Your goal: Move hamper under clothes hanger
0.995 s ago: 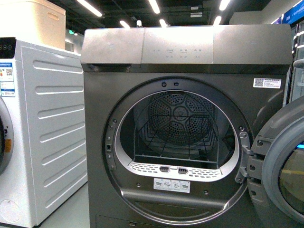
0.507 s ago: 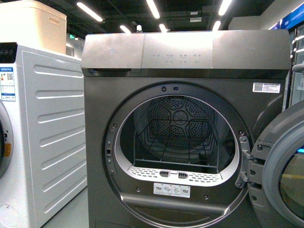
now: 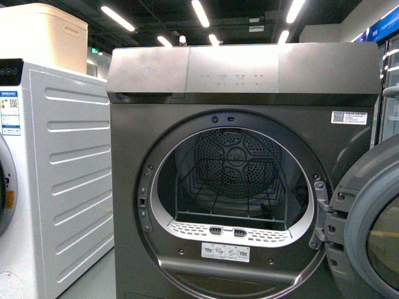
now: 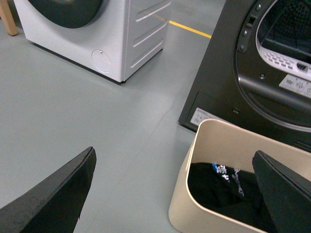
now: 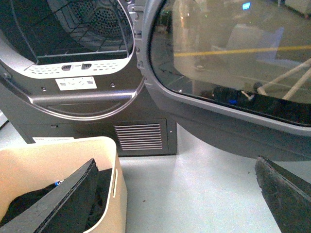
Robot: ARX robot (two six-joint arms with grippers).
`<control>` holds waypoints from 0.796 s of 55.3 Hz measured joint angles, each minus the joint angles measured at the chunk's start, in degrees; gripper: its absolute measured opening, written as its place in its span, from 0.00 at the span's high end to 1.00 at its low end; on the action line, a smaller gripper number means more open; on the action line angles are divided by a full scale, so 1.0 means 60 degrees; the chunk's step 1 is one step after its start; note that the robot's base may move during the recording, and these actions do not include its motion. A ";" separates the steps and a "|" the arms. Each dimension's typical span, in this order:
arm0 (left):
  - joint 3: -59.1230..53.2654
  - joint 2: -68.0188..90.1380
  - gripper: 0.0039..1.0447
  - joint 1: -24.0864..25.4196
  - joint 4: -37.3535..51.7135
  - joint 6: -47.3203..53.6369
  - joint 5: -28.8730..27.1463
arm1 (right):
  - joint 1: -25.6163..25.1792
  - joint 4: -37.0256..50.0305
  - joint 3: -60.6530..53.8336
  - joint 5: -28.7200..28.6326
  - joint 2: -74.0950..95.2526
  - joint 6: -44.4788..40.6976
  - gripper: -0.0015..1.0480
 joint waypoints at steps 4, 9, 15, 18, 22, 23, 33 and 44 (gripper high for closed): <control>0.0714 0.1792 0.06 0.0517 0.1206 0.0015 0.0346 | -0.0284 0.1290 0.0342 -0.0452 0.1708 0.0138 0.08; 0.1807 0.4258 0.06 0.0608 0.2390 0.0215 0.0535 | -0.0532 0.3038 0.0973 -0.0984 0.3996 0.0131 0.08; 0.3089 0.6994 0.06 0.0146 0.2973 0.0627 0.0718 | -0.0834 0.4597 0.2171 -0.1698 0.7202 0.0131 0.08; 0.3865 0.8484 0.06 -0.0160 0.3151 0.0772 0.0794 | -0.0911 0.4983 0.2980 -0.1872 0.8823 0.0095 0.08; 0.4546 0.9701 0.06 -0.0419 0.3461 0.0911 0.0747 | -0.0922 0.5155 0.3748 -0.1916 1.0163 0.0011 0.08; 0.4747 1.0025 0.06 -0.0488 0.3501 0.0965 0.0750 | -0.0922 0.5173 0.3956 -0.1920 1.0517 -0.0058 0.08; 0.6360 1.2648 0.06 -0.0911 0.3610 0.1169 0.0780 | -0.0922 0.4987 0.5690 -0.2040 1.3293 -0.0656 0.08; 0.7417 1.4699 0.06 -0.1075 0.3231 0.1013 0.0554 | -0.0812 0.4455 0.6976 -0.1810 1.5205 -0.1158 0.08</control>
